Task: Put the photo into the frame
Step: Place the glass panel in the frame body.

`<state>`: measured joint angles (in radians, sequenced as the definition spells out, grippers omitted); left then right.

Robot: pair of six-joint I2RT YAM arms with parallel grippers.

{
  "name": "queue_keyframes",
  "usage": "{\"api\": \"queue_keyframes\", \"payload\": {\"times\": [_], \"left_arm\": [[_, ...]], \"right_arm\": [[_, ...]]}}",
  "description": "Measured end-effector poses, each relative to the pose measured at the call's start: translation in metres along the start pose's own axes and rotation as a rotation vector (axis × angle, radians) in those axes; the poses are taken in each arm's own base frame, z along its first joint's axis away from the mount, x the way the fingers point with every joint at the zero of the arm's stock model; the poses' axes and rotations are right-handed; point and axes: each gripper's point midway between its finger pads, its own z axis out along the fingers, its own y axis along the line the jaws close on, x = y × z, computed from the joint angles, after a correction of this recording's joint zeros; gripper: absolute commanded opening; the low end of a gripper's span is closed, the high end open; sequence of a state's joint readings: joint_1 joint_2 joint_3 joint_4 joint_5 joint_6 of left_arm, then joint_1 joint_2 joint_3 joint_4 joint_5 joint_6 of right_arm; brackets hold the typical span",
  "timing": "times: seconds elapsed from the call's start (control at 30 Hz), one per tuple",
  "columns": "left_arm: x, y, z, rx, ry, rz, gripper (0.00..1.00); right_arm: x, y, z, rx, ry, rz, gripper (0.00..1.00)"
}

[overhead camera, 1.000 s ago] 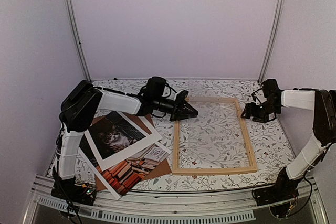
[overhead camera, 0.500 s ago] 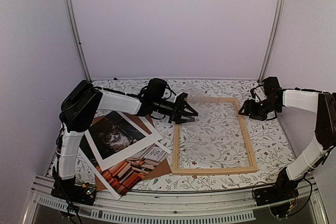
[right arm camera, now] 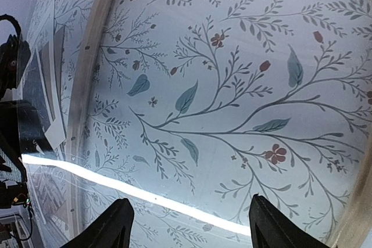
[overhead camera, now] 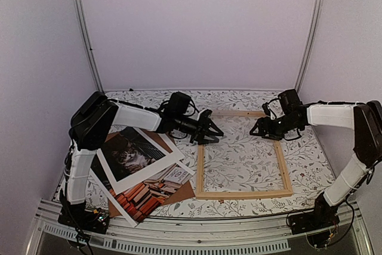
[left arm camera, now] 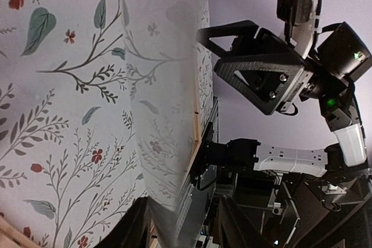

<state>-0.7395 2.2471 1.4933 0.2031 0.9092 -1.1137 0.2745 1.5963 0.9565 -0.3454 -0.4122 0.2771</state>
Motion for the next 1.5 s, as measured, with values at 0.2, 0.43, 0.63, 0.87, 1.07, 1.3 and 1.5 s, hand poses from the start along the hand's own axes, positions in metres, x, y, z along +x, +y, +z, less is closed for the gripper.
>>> {"api": "queue_keyframes", "payload": {"times": [0.2, 0.43, 0.63, 0.87, 1.07, 1.3, 1.5], "left_arm": [[0.000, 0.009, 0.001, -0.027, -0.006, 0.005, 0.45], [0.000, 0.013, 0.001, -0.046, -0.011, 0.008, 0.48], [-0.001, 0.017, 0.000, -0.063, -0.018, 0.015, 0.50], [-0.001, 0.025, 0.000, -0.096, -0.026, 0.024, 0.52], [-0.001, 0.036, -0.002, -0.146, -0.036, 0.034, 0.53], [0.001, 0.049, -0.004, -0.206, -0.041, 0.037, 0.54], [0.001, 0.052, -0.009, -0.244, -0.050, 0.050, 0.54]], "right_arm": [[0.016, 0.015, 0.026, -0.062, 0.069, 0.002, 0.72], [0.021, 0.013, 0.037, -0.073, 0.090, 0.026, 0.72], [0.023, 0.010, 0.043, -0.069, 0.100, 0.032, 0.72], [0.026, 0.007, 0.047, -0.064, 0.111, 0.037, 0.72], [0.026, 0.007, 0.047, -0.062, 0.111, 0.037, 0.72], [0.026, 0.006, 0.047, -0.060, 0.110, 0.037, 0.72], [0.026, 0.005, 0.047, -0.056, 0.110, 0.037, 0.72]]}}
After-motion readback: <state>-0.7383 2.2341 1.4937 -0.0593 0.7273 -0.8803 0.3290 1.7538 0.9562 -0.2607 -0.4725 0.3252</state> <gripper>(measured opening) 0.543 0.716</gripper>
